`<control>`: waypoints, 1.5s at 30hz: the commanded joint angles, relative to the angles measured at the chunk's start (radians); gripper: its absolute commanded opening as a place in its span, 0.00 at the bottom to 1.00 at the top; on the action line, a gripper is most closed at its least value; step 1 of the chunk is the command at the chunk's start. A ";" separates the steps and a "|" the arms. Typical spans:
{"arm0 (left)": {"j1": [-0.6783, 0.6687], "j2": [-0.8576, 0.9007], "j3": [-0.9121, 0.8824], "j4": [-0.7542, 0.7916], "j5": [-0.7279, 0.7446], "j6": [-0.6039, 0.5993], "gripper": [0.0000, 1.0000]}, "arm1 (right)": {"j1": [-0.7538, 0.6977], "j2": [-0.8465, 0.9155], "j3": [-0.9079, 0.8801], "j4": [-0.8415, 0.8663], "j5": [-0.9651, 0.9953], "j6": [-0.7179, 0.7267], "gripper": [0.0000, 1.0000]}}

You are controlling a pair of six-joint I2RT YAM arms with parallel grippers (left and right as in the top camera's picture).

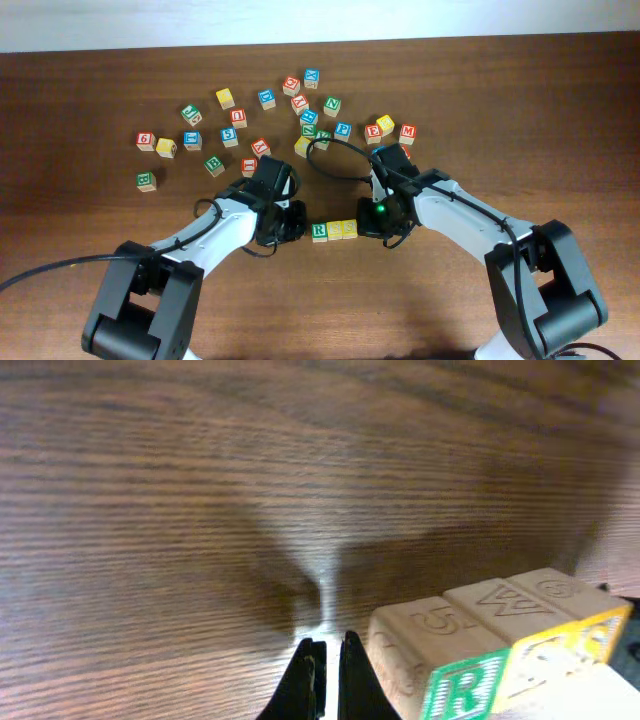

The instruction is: Spell out RSS

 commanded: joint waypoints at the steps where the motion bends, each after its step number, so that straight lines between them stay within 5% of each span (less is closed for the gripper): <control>1: -0.005 0.009 -0.003 0.012 0.048 -0.006 0.00 | 0.003 0.005 0.012 0.011 -0.002 0.012 0.04; 15: -0.010 0.009 -0.003 0.011 0.102 -0.006 0.00 | 0.053 0.005 0.011 0.031 0.012 0.037 0.05; 24: -0.008 -0.009 0.003 -0.042 -0.130 -0.006 0.00 | 0.047 0.003 0.025 -0.039 0.096 0.037 0.06; 29: 0.040 -0.210 0.009 -0.168 -0.224 -0.002 0.00 | -0.034 -0.086 0.125 -0.260 0.133 0.016 0.04; 33: 0.095 -0.518 0.009 -0.357 -0.305 -0.002 0.00 | -0.051 -0.405 0.151 -0.510 0.193 -0.026 0.04; 34: 0.095 -0.573 0.009 -0.385 -0.335 -0.002 0.04 | -0.037 -0.512 0.151 -0.568 0.211 -0.024 0.05; 35: 0.095 -0.612 0.008 -0.398 -0.343 -0.002 0.23 | -0.015 -0.611 0.150 -0.619 0.249 -0.018 0.05; 37: 0.095 -0.640 0.008 -0.410 -0.342 -0.003 0.38 | 0.026 -0.797 0.150 -0.727 0.327 0.027 0.08; 38: 0.095 -0.638 0.008 -0.415 -0.342 -0.003 0.63 | 0.036 -0.872 0.150 -0.764 0.328 0.027 0.08; 39: 0.095 -0.634 0.008 -0.423 -0.342 -0.003 0.99 | 0.042 -0.941 0.150 -0.788 0.328 0.031 0.08; 40: 0.095 -0.629 0.008 -0.423 -0.342 -0.003 0.99 | 0.042 -1.010 0.150 -0.805 0.328 0.031 0.15; 41: 0.095 -0.625 0.008 -0.423 -0.341 -0.003 0.99 | 0.042 -1.070 0.150 -0.812 0.328 0.031 0.35; 42: 0.095 -0.623 0.008 -0.422 -0.342 -0.003 0.99 | 0.042 -1.112 0.150 -0.813 0.328 0.031 0.73; 43: 0.095 -0.623 0.008 -0.420 -0.342 -0.003 0.99 | 0.042 -1.151 0.150 -0.813 0.328 0.031 0.99; 45: 0.095 -0.623 0.008 -0.420 -0.342 -0.003 0.99 | 0.042 -1.210 0.150 -0.814 0.328 0.031 0.98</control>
